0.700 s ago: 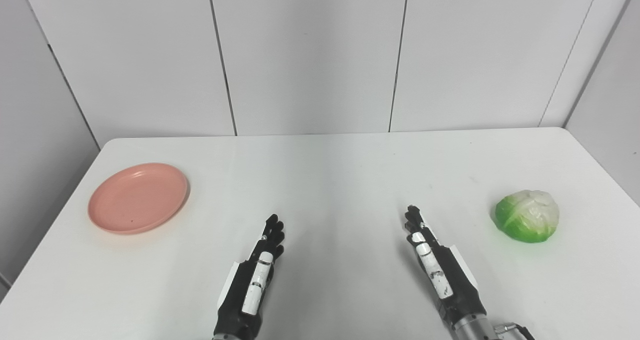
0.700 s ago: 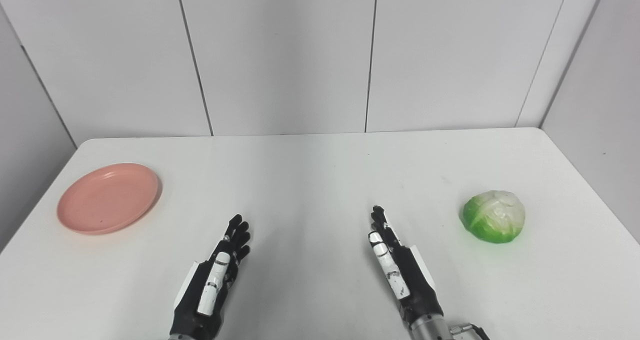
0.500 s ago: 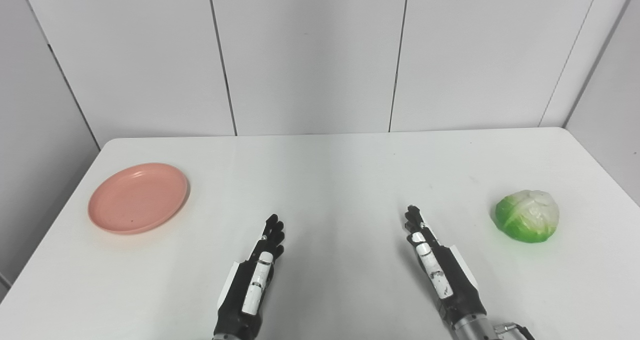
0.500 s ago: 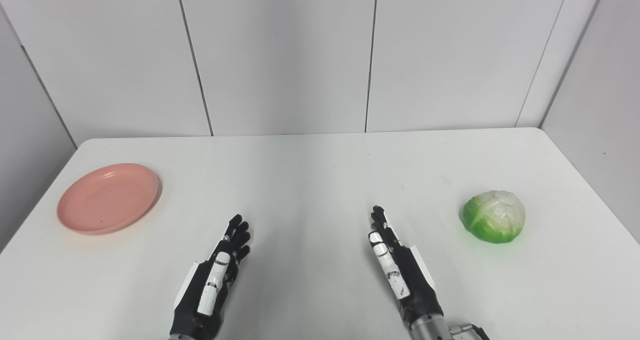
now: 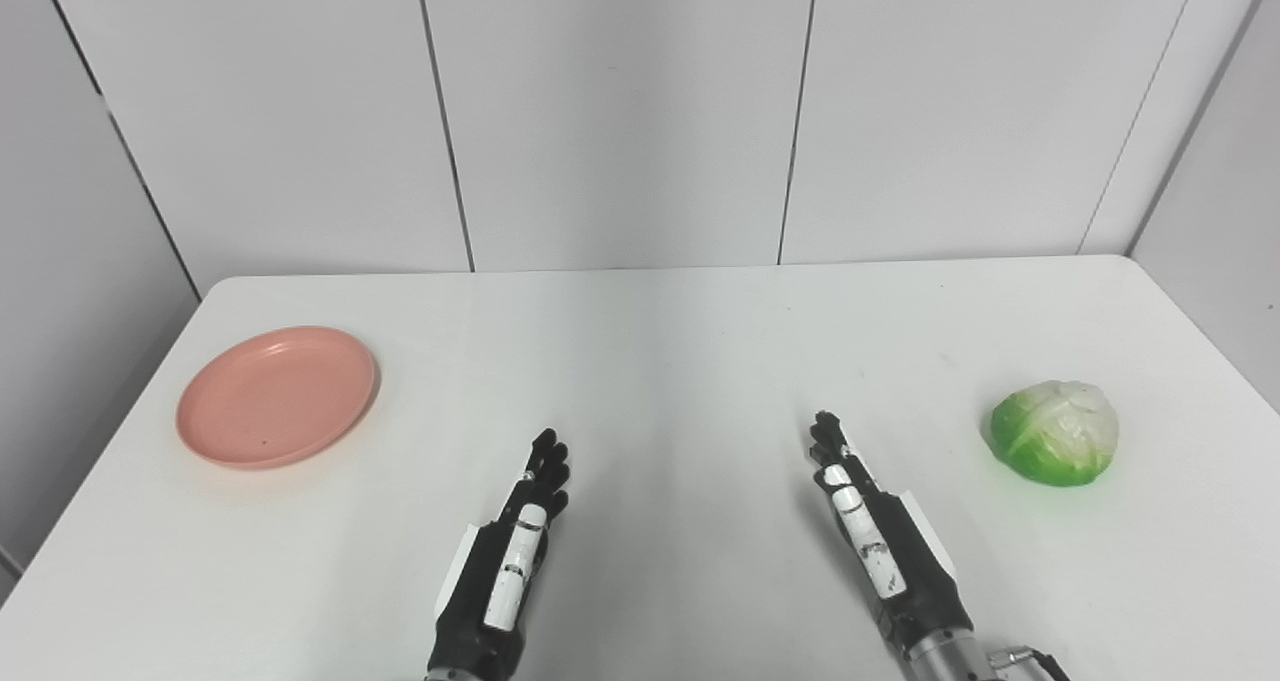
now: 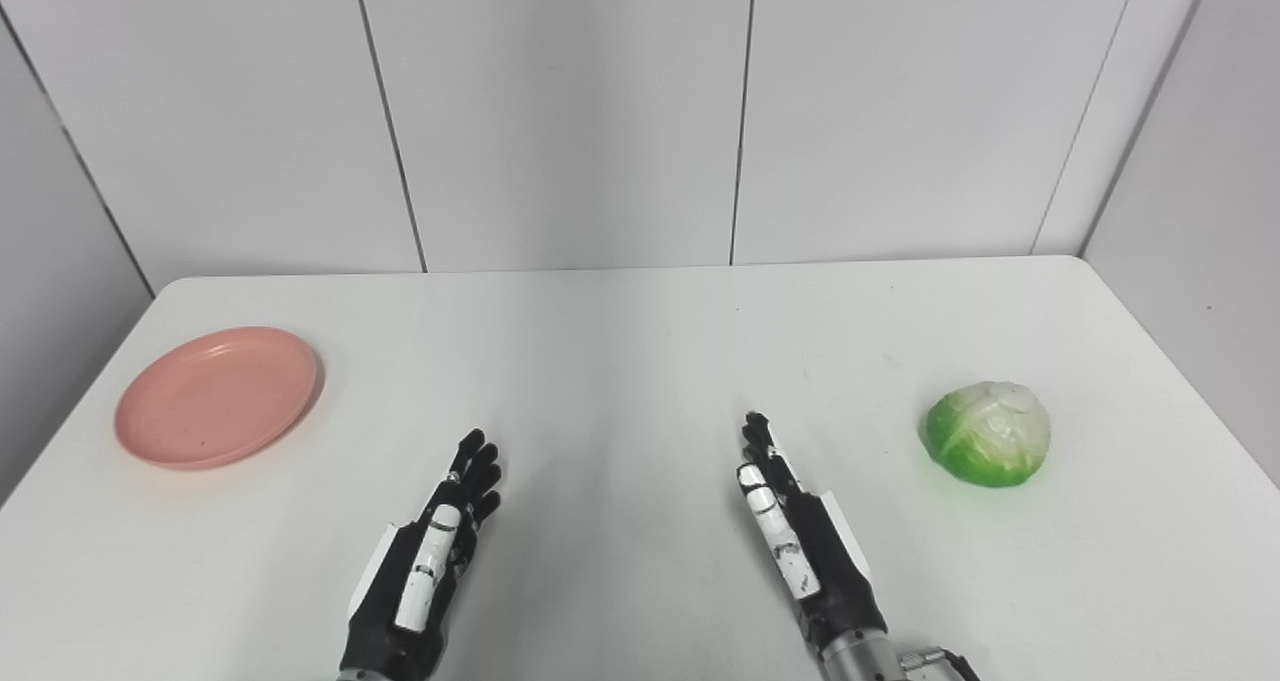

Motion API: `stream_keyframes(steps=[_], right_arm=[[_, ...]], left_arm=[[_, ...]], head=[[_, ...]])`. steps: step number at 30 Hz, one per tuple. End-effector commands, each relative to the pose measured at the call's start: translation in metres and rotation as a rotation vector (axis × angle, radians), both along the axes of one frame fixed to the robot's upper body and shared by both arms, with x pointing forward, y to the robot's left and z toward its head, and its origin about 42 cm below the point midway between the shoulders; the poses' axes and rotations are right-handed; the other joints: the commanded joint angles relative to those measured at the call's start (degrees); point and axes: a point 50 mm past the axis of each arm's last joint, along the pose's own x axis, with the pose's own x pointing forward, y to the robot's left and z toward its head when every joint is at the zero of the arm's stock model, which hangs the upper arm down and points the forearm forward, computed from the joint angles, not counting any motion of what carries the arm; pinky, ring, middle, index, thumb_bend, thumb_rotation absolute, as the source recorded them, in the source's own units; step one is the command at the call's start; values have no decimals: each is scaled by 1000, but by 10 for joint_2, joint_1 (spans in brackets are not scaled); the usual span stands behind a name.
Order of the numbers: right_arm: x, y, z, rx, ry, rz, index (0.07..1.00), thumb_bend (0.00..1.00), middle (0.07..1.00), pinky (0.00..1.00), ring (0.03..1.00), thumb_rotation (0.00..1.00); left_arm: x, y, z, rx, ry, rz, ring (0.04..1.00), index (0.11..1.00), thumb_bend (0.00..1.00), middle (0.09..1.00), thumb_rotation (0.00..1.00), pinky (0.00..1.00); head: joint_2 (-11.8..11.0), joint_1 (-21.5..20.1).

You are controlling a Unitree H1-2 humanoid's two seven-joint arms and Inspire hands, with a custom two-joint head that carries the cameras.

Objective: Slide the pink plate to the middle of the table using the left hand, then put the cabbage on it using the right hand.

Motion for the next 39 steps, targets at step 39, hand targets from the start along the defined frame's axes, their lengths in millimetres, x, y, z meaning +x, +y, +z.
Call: stream_keyframes(steps=[39], right_arm=[[-1, -24, -5, 43, 44, 28, 1000, 138, 1000, 1000, 1000, 1000]], left_arm=[[-3, -31, -41, 1, 109, -7, 1000, 1000, 428, 1000, 1000, 1000]], head=[[-64, 170]])
